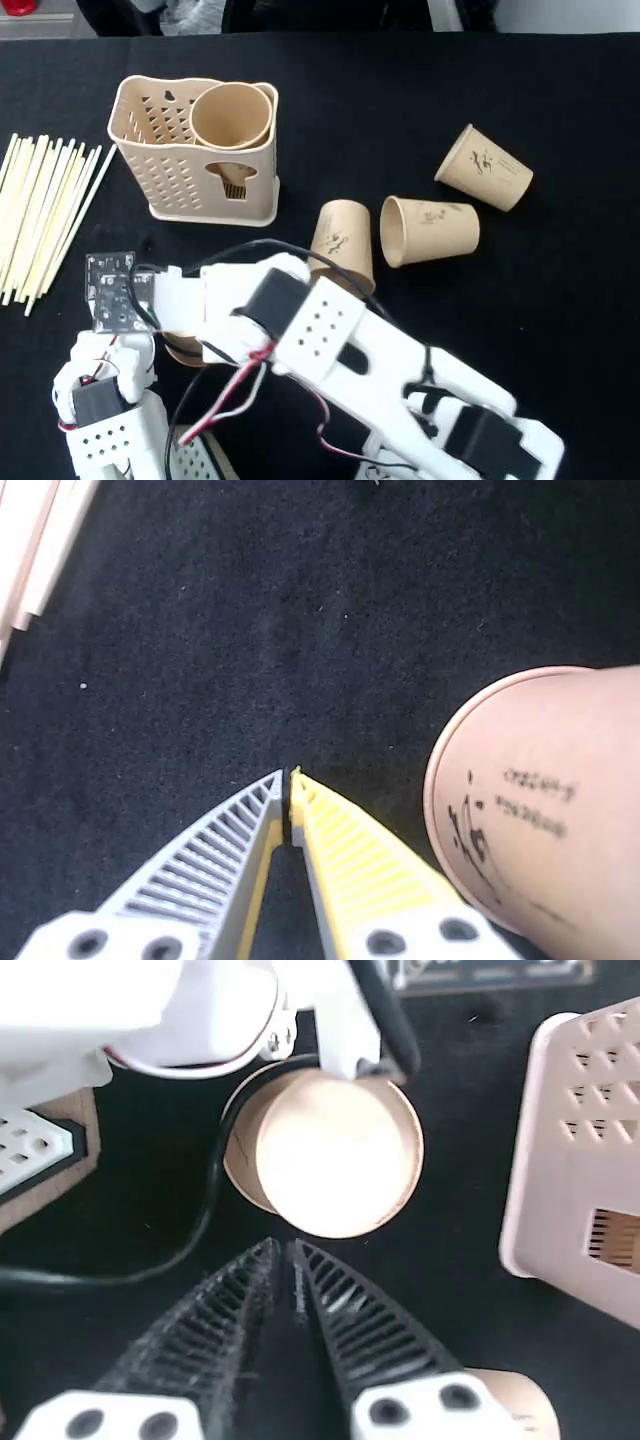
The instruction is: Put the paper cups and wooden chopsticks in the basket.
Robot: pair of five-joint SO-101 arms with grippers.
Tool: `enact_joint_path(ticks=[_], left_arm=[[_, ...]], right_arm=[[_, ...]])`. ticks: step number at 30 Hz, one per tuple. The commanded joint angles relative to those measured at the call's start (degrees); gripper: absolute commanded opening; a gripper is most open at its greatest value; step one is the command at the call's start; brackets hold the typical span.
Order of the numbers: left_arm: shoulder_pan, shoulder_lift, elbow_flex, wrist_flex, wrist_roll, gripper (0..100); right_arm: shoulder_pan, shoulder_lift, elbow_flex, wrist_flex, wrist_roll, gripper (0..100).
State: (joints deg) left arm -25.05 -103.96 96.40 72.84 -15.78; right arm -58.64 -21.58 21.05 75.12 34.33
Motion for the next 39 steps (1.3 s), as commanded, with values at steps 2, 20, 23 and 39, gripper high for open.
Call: enact_joint_path(ticks=[2,20,23,39], left_arm=[[0.31,-0.26,1.01,0.26,-0.26,3],[0.31,-0.26,1.01,0.26,-0.26,3],[0.31,-0.26,1.01,0.26,-0.26,3],[0.31,-0.26,1.01,0.26,-0.26,3]], right_arm=[[-0.35,-4.00,3.03,-6.86,-0.62,2.4],[10.46,-3.03,14.46,-8.26,0.35,2.1],[12.48,-3.12,14.64,-2.99,4.75,2.1],[37.71,-9.54,8.57,3.96,12.22,6.5]])
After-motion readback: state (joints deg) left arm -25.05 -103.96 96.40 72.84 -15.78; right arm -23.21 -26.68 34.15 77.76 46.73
